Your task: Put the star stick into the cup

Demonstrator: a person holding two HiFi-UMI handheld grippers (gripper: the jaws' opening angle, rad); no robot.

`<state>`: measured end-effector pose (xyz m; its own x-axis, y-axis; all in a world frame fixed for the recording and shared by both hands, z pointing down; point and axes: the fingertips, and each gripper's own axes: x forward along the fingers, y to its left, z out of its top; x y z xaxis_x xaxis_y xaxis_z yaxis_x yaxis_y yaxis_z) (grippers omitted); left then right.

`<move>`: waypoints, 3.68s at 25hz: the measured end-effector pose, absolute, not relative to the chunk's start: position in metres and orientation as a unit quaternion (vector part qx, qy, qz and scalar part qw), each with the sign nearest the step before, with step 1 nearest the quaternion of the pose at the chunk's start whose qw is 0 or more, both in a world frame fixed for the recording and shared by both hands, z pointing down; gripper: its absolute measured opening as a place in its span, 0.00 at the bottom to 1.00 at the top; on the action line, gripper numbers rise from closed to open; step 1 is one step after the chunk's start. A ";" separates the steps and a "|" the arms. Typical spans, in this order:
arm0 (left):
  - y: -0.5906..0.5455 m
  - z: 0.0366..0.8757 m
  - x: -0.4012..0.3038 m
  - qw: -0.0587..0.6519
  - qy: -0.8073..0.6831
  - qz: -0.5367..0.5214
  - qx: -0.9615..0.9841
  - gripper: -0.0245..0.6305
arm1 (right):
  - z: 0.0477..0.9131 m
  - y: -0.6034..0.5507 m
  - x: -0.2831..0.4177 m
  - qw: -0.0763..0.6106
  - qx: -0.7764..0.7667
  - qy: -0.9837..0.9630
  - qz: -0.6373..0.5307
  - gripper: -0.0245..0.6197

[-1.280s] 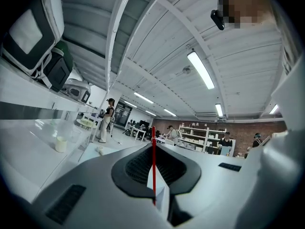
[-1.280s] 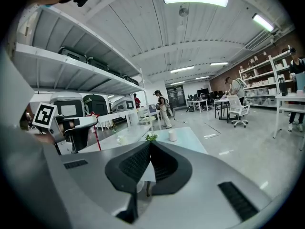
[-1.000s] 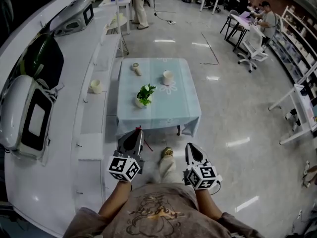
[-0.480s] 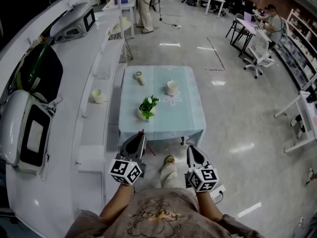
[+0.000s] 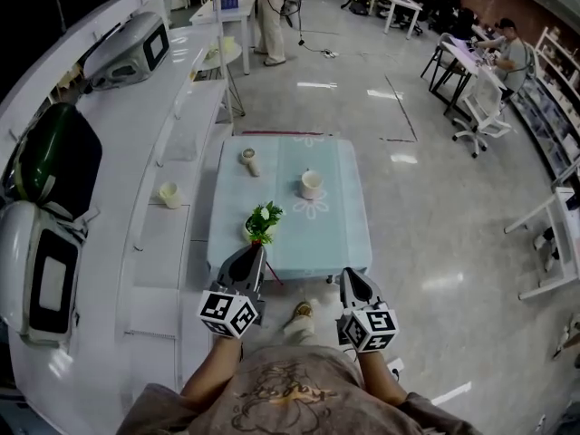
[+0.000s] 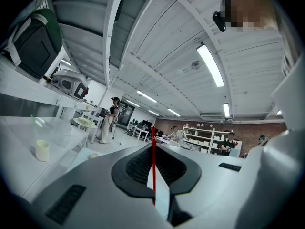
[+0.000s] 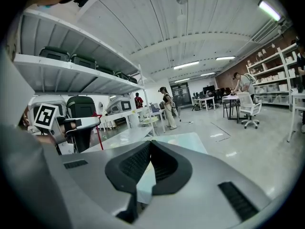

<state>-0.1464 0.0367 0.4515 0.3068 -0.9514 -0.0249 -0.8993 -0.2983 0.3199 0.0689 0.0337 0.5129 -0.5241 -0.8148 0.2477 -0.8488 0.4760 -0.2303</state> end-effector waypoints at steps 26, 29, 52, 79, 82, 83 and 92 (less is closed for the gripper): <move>-0.133 0.435 -0.115 0.109 -0.615 -0.096 0.775 0.09 | 0.509 -0.148 0.108 0.042 0.457 -0.871 0.173 0.04; -0.144 0.434 -0.118 0.112 -0.611 -0.100 0.777 0.09 | 0.510 -0.155 0.107 0.042 0.462 -0.868 0.175 0.04; -0.243 0.427 -0.137 0.109 -0.563 -0.109 0.812 0.09 | 0.506 -0.210 0.087 0.036 0.510 -0.843 0.168 0.04; -0.355 0.464 -0.114 0.124 -0.546 -0.094 0.823 0.09 | 0.528 -0.206 0.116 0.052 0.558 -0.806 0.190 0.04; -0.367 0.475 -0.109 0.131 -0.545 -0.089 0.824 0.09 | 0.530 -0.206 0.123 0.052 0.568 -0.799 0.191 0.04; -0.370 0.478 -0.108 0.133 -0.544 -0.087 0.824 0.09 | 0.530 -0.206 0.125 0.052 0.571 -0.797 0.192 0.04; -0.394 0.514 -0.092 0.142 -0.537 -0.067 0.829 0.09 | 0.537 -0.207 0.142 0.056 0.591 -0.779 0.202 0.04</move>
